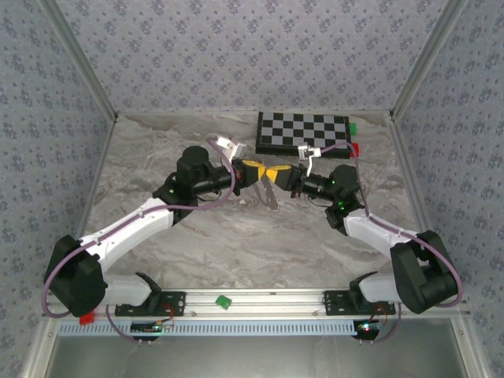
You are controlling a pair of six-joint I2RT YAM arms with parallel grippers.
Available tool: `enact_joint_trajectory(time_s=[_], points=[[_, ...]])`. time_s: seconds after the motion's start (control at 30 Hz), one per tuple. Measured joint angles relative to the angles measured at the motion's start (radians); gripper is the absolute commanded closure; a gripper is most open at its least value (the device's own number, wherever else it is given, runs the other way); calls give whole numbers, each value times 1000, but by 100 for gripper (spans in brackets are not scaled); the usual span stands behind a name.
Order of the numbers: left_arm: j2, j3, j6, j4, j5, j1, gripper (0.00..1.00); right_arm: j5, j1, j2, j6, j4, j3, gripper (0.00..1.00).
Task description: Put the keys on the keyring
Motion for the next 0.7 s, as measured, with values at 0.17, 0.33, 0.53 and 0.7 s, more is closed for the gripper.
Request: enact_joint_trajectory(time_s=[0.17, 0.33, 0.53, 0.7], points=[[0, -1, 2, 0, 2, 1, 84, -1, -1, -1, -6, -7, 0, 100], [0, -5, -3, -3, 14, 7, 65, -2, -2, -60, -100, -150, 4, 100], [-13, -9, 8, -14, 34, 40, 61, 22, -2, -174, -349, -523, 93, 100], [-29, -9, 24, -26, 64, 53, 61, 46, -2, -199, -537, -799, 196, 100]])
